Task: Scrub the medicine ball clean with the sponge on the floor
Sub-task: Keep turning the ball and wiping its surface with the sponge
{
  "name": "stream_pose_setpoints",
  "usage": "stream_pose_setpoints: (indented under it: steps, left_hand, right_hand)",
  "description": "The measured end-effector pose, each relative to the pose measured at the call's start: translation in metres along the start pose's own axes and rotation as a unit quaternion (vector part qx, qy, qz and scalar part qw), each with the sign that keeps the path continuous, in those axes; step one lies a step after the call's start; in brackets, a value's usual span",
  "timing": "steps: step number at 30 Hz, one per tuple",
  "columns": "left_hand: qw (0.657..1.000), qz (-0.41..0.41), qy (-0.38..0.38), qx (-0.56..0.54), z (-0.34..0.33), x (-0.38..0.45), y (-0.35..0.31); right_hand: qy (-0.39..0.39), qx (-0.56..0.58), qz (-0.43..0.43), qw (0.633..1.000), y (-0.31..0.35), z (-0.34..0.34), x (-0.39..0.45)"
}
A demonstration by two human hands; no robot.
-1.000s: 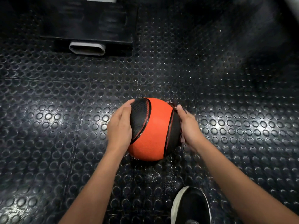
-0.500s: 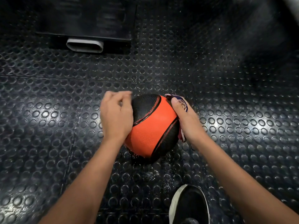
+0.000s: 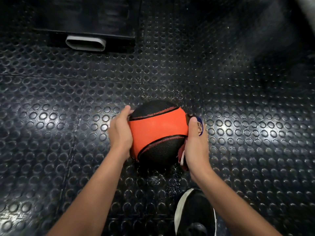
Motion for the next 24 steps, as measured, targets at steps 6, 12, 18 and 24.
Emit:
stream_pose_setpoints:
  steps: [6, 12, 18, 24]
  left_hand:
    - [0.998, 0.034, -0.040, -0.042, 0.015, -0.029, 0.008]
    - [0.992, 0.018, -0.094, -0.081, 0.004, -0.045, 0.004]
    - [0.996, -0.042, -0.078, -0.006, 0.001, -0.041, -0.021]
    - [0.998, -0.049, -0.036, -0.003, -0.001, -0.034, -0.022]
  right_hand:
    - [0.018, -0.008, -0.034, 0.999, 0.009, 0.002, 0.008]
    - [0.072, -0.037, -0.017, 0.997, 0.019, 0.003, 0.010]
    - [0.042, -0.036, 0.166, 0.985, 0.070, 0.001, 0.023]
    - [0.138, 0.013, 0.196, 0.971, 0.068, -0.030, 0.034]
Point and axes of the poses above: each hand's wrist, its own x-axis towards the middle knuckle, its own z-axis out of the back of the hand, y = z × x, the point moved 10 cm from there along x, towards the middle knuckle, and after that the axes turned 12 degrees about -y, right-handed, at the moved point
